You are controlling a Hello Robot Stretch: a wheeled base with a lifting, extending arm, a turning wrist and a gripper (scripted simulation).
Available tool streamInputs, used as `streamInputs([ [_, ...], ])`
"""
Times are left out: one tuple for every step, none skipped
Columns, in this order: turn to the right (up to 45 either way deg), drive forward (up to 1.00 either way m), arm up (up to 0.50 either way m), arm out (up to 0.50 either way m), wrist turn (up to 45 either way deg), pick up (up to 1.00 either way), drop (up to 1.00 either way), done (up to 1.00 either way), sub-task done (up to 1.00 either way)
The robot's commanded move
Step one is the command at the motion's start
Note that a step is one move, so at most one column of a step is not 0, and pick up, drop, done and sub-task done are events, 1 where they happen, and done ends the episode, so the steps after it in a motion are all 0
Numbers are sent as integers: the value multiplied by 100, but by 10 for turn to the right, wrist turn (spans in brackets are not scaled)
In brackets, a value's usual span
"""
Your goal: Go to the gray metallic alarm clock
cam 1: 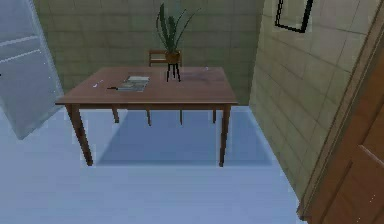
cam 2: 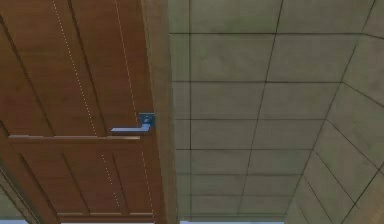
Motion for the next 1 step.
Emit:
streamInputs([
  [0, 30, 0, 0, 0, 0, 0, 0, 0],
])
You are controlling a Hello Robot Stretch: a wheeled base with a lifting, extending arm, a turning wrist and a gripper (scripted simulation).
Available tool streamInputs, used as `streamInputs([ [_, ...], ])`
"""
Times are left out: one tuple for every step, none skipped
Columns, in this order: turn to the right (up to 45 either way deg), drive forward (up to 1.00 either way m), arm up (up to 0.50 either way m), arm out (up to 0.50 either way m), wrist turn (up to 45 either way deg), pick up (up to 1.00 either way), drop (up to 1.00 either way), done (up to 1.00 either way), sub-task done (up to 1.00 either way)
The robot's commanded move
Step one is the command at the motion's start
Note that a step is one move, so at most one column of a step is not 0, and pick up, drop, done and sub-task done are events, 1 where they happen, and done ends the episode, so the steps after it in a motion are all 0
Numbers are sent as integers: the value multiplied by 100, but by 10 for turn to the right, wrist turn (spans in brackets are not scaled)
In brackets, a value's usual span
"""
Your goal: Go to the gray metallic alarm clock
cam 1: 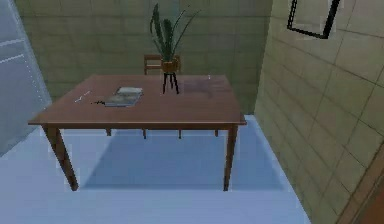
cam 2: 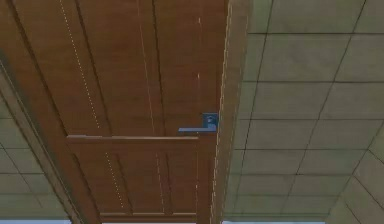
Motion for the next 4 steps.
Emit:
streamInputs([
  [-360, 0, 0, 0, 0, 0, 0, 0, 0],
  [0, 45, 0, 0, 0, 0, 0, 0, 0],
  [-360, 0, 0, 0, 0, 0, 0, 0, 0],
  [0, 100, 0, 0, 0, 0, 0, 0, 0],
])
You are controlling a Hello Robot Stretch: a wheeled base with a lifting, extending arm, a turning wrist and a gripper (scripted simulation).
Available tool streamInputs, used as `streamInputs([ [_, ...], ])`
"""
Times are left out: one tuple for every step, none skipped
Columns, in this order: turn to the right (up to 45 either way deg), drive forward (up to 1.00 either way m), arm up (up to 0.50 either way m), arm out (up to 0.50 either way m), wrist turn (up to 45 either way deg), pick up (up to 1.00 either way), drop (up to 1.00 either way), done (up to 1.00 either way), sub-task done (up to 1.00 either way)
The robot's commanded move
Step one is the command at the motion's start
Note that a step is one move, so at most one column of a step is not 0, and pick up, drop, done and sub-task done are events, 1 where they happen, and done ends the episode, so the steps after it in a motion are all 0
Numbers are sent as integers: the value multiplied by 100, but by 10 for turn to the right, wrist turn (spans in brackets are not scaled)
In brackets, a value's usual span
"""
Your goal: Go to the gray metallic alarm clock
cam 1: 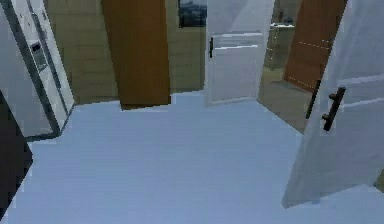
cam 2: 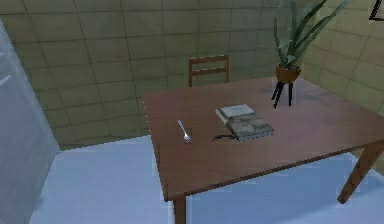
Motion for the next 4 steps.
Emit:
streamInputs([
  [-60, 0, 0, 0, 0, 0, 0, 0, 0],
  [0, 10, 0, 0, 0, 0, 0, 0, 0],
  [150, 0, 0, 0, 0, 0, 0, 0, 0],
  [0, 100, 0, 0, 0, 0, 0, 0, 0],
])
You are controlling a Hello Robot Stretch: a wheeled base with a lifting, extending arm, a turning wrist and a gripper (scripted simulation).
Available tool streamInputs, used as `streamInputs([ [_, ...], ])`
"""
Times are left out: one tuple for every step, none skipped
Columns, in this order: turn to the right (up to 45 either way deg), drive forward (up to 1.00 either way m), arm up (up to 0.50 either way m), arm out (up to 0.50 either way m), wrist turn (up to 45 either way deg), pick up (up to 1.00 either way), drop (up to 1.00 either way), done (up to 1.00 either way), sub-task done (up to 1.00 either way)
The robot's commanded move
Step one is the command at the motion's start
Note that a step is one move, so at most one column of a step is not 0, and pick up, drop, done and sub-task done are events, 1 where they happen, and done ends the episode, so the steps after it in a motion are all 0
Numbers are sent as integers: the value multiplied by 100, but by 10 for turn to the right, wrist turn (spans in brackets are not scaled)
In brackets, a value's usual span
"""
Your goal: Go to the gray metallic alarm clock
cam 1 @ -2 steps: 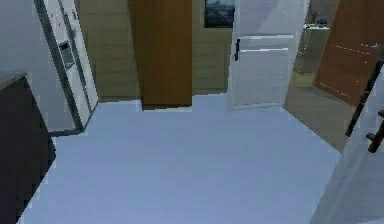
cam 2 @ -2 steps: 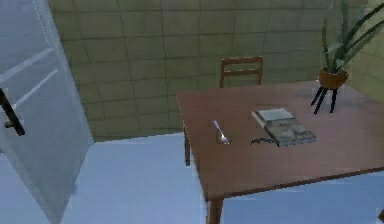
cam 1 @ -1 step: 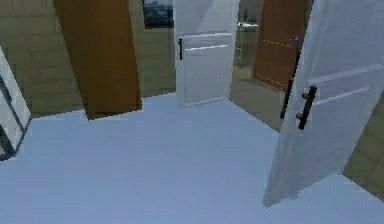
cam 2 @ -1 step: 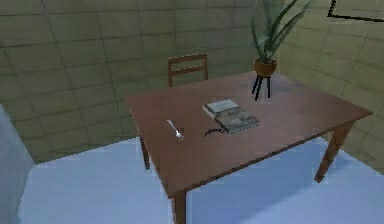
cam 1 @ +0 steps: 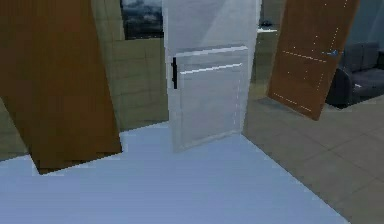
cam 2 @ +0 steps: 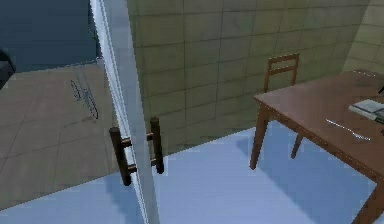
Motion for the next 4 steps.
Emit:
streamInputs([
  [0, 10, 0, 0, 0, 0, 0, 0, 0],
  [150, 0, 0, 0, 0, 0, 0, 0, 0],
  [0, 20, 0, 0, 0, 0, 0, 0, 0],
  [30, 0, 0, 0, 0, 0, 0, 0, 0],
])
